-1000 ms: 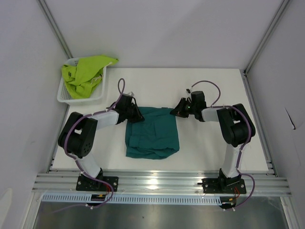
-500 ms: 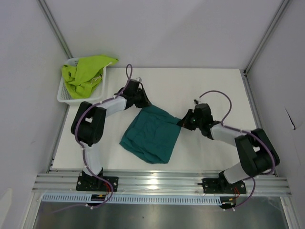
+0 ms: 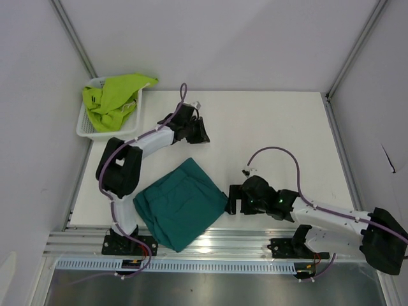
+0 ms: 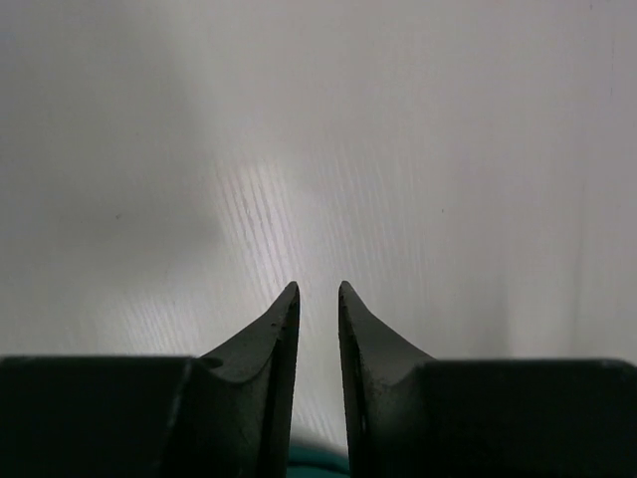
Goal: Fold and stack the shorts
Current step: Fold the shorts
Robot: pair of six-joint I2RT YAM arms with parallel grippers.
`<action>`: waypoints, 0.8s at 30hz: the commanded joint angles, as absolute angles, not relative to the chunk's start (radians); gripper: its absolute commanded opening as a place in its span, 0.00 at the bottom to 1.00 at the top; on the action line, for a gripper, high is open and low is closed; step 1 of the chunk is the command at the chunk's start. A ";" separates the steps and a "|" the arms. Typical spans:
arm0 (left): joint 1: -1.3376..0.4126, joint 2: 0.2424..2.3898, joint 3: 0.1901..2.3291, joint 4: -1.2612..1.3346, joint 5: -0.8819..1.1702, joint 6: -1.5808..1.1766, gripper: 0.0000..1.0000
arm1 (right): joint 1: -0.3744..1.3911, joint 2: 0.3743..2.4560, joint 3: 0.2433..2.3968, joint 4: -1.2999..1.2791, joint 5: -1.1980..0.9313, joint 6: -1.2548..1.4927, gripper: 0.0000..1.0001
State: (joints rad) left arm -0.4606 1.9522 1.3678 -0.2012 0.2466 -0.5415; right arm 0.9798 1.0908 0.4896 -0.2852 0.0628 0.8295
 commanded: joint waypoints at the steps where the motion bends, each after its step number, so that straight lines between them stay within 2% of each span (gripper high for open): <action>1: -0.459 1.781 1.399 -0.300 0.233 -0.509 0.26 | 0.960 1.020 0.607 -0.423 0.138 0.700 0.99; 5: -0.446 1.622 1.324 -0.362 0.183 -0.538 0.30 | 0.882 1.087 0.710 -0.382 0.036 0.474 0.99; 6: -0.443 1.585 1.251 -0.365 0.176 -0.560 0.31 | 0.868 1.113 0.733 -0.376 0.017 0.442 0.99; 10: -0.414 1.402 1.093 -0.353 0.147 -0.621 0.37 | 0.828 1.306 0.843 -0.338 -0.090 0.284 1.00; 12: -0.402 1.306 1.022 -0.342 0.147 -0.640 0.47 | 0.818 1.374 0.912 -0.319 -0.135 0.246 1.00; 13: -0.396 1.278 0.994 -0.357 0.128 -0.644 0.64 | 0.818 1.440 0.935 -0.316 -0.146 0.227 0.99; 16: -0.385 1.177 0.930 -0.397 0.072 -0.657 0.83 | 0.824 1.561 1.020 -0.310 -0.170 0.178 0.99; 20: -0.371 1.059 0.876 -0.423 0.051 -0.663 0.89 | 0.842 1.675 1.092 -0.301 -0.179 0.144 0.99; 24: -0.371 0.933 0.821 -0.445 0.035 -0.669 0.90 | 0.847 1.743 1.132 -0.276 -0.230 0.143 1.00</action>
State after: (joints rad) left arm -0.3779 1.0206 0.8486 -0.4271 0.0689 -0.6479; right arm 0.8387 1.7138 1.0809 -0.3168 -0.1761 0.1841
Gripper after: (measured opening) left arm 0.900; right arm 0.993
